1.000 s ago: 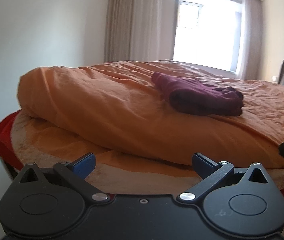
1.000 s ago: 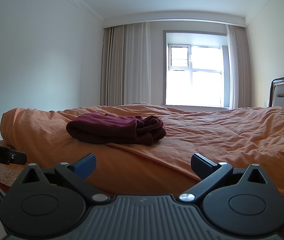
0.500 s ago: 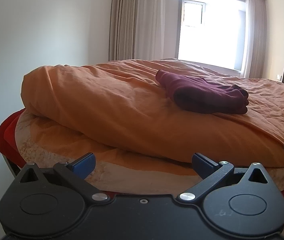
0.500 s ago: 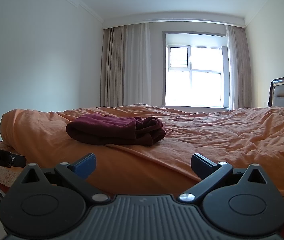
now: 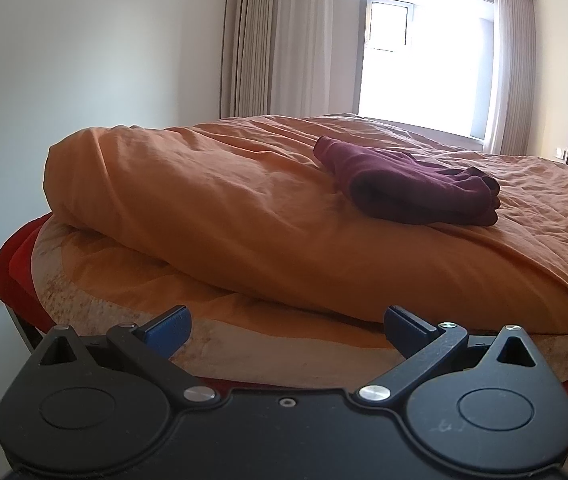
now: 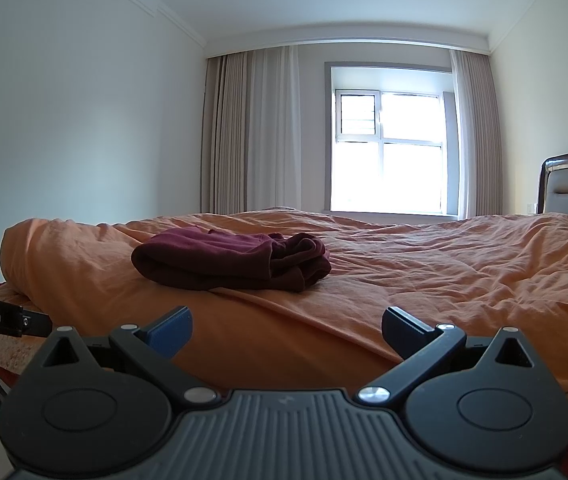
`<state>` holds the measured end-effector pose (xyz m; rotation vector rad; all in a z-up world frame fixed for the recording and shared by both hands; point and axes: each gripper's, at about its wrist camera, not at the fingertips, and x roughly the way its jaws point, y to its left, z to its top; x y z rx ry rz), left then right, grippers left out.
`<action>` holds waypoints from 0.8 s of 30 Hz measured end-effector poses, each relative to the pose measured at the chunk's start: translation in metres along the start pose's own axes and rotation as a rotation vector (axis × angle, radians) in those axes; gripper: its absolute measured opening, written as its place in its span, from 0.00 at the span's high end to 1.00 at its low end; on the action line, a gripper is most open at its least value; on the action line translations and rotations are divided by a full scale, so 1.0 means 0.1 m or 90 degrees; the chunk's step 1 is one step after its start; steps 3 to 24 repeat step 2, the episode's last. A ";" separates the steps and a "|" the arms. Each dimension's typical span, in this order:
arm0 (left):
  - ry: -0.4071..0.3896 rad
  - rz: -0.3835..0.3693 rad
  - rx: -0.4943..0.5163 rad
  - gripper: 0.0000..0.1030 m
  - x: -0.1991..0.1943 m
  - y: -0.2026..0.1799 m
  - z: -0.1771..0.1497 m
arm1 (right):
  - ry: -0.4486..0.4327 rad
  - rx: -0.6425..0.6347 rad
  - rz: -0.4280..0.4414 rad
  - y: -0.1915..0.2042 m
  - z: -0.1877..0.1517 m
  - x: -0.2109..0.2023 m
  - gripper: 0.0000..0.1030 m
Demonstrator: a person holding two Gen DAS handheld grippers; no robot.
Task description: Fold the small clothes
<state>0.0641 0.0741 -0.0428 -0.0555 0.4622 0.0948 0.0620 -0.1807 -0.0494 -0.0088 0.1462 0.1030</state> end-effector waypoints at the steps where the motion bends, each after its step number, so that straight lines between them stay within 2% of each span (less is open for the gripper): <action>1: 0.000 0.000 0.000 0.01 0.00 0.00 0.00 | 0.001 0.000 0.000 0.00 0.00 0.00 0.00; 24: 0.000 0.000 -0.001 0.01 0.00 0.00 0.00 | 0.002 0.000 0.001 0.00 0.00 0.00 0.00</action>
